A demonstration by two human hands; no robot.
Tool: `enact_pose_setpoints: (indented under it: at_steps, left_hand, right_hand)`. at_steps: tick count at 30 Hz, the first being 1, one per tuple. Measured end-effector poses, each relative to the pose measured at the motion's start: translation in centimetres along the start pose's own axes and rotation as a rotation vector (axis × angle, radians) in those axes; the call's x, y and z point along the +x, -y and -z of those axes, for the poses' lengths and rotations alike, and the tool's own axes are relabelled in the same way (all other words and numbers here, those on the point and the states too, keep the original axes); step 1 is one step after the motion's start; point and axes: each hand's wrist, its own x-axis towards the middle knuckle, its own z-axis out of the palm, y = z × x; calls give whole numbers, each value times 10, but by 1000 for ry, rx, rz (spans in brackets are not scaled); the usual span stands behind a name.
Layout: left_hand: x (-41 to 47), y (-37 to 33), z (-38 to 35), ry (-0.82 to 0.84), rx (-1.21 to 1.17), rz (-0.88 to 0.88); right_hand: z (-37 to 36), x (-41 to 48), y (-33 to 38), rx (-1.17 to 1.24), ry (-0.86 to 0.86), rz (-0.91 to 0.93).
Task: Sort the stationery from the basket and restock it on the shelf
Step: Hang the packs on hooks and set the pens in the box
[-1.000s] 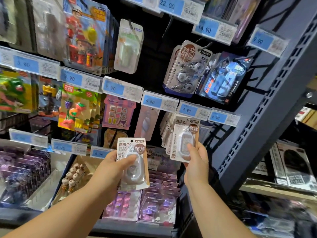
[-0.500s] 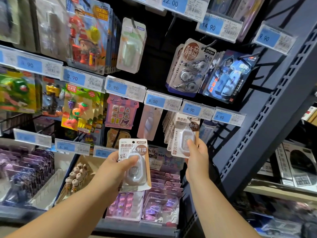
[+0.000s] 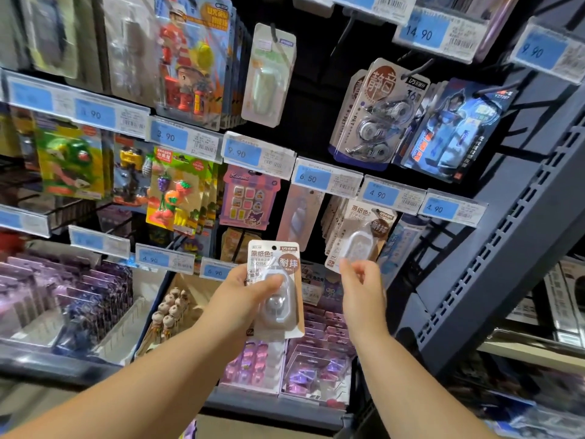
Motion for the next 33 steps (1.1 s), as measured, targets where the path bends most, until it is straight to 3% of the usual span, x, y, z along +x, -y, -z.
enact_pose_setpoints:
  at_steps: [4,8,10,14,19,26,33]
  left_hand:
    - [-2,1,-6,-4,7,-18]
    - [-5,4,-11,8,-10,-30]
    - [-7,4,-14,16,-28,-33]
    - [-5,3,-23,56,56,-61]
    - [2,2,-44,115,251,-108]
    - [24,-3,-86,99,426,-182]
    - [44,-1,-107,6,592,-225]
  right_hand:
    - [-4,-26,14,-58,151,139]
    - [-1,-41,21,59,545,23]
    - [0,-42,16,108,612,-13]
    - [2,-35,6,268,548,-30]
    - [14,-19,5,443,316,6]
    - [28,3,2,437,94,26]
    - [32,25,-7,426,17,-3]
